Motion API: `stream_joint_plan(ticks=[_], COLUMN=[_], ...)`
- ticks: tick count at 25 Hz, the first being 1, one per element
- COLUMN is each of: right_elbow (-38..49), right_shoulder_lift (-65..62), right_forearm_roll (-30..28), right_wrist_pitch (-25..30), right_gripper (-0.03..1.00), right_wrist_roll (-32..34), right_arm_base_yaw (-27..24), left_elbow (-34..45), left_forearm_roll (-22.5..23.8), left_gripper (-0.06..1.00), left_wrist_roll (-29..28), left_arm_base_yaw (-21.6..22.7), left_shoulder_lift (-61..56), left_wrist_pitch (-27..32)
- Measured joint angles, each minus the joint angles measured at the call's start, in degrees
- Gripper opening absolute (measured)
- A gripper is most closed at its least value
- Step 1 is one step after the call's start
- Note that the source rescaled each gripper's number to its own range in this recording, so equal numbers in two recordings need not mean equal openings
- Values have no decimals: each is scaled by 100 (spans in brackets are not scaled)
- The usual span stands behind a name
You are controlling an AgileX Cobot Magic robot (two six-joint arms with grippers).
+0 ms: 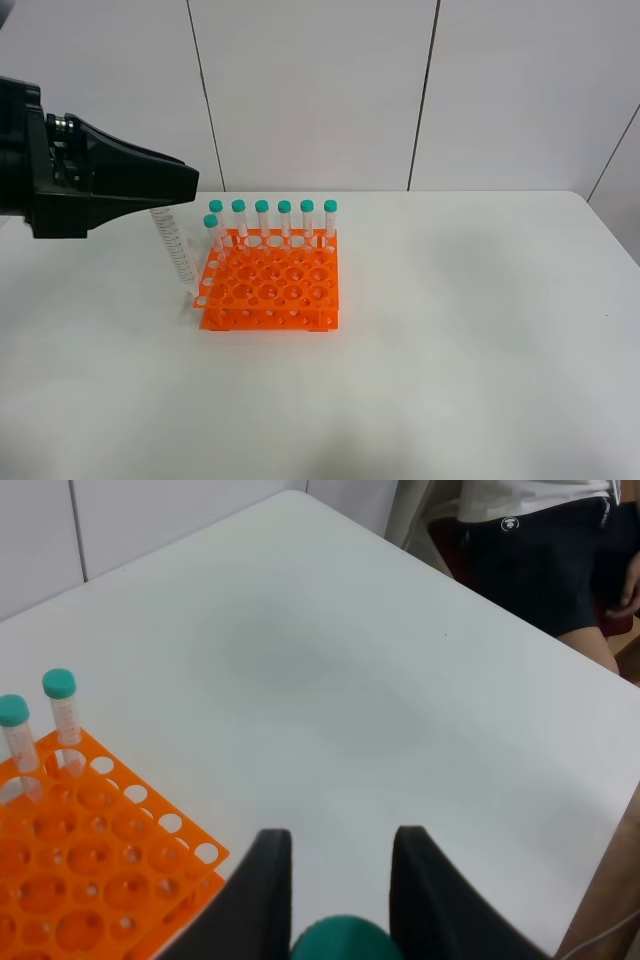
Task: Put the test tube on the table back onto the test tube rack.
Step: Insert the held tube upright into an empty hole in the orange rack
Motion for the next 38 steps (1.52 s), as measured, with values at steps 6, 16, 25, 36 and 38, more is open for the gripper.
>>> stream_joint_plan(ticks=[6, 16, 25, 36, 38], right_elbow=[313, 1844, 2601, 2805, 2805], right_shoulder_lift=[-416, -1556, -1781, -1781, -1781], right_forearm_roll=[0, -194, -205, -209, -209], right_wrist_pitch=[510, 468, -163, -462, -469], right_gripper=[86, 86, 86, 86, 86], right_wrist_roll=[11, 11, 11, 11, 11], right_arm_base_yaw=[0, 0, 0, 0, 0], left_elbow=[0, 0, 0, 0, 0], left_forearm_roll=[0, 0, 0, 0, 0], left_gripper=[1, 1, 1, 1, 1], left_wrist_roll=[0, 0, 0, 0, 0], left_arm_base_yaw=[0, 0, 0, 0, 0], left_shoulder_lift=[0, 0, 0, 0, 0], left_wrist_pitch=[0, 0, 16, 16, 16])
